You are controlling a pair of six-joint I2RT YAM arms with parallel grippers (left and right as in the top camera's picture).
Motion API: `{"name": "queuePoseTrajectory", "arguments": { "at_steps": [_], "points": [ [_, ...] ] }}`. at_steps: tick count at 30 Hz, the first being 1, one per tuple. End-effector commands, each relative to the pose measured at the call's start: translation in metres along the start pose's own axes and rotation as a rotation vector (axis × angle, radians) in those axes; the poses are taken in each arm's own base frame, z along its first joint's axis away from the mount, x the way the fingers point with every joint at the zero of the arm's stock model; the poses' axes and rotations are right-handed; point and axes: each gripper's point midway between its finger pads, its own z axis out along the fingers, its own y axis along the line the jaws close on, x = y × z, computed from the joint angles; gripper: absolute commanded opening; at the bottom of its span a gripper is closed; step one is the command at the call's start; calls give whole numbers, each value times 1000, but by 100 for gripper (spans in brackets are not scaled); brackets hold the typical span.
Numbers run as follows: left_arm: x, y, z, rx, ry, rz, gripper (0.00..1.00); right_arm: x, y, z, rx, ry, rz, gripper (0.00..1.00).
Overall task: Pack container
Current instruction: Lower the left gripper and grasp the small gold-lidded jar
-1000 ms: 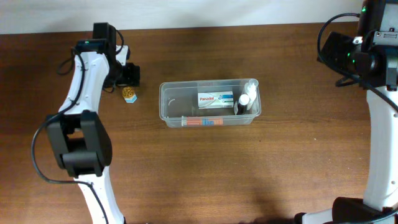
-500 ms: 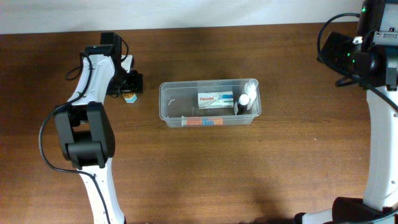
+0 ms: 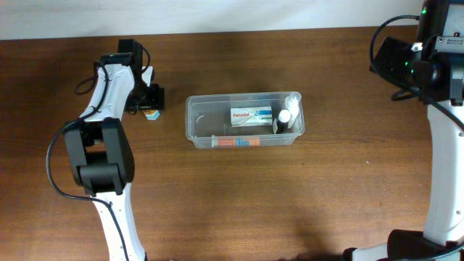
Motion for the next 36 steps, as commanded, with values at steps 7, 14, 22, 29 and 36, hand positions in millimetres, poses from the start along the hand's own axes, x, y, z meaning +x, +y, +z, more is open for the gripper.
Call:
{"name": "queuePoseTrajectory", "arguments": {
  "at_steps": [7,14,22,29,36],
  "points": [
    [-2,-22,4,-8,-2,44,76,-6,-4,-3,16,-21,7,98],
    [-1,-19,4,-57,-1,56,67,-6,-4,-3,16,-21,7,98],
    [2,-18,4,-60,14,55,57,-6,-4,-3,16,-20,7,98],
    [10,-18,3,-60,46,31,49,-6,-4,-3,16,-20,7,98],
    [19,-18,3,-59,81,9,49,-6,-4,-3,16,-20,7,98]
  ]
}}
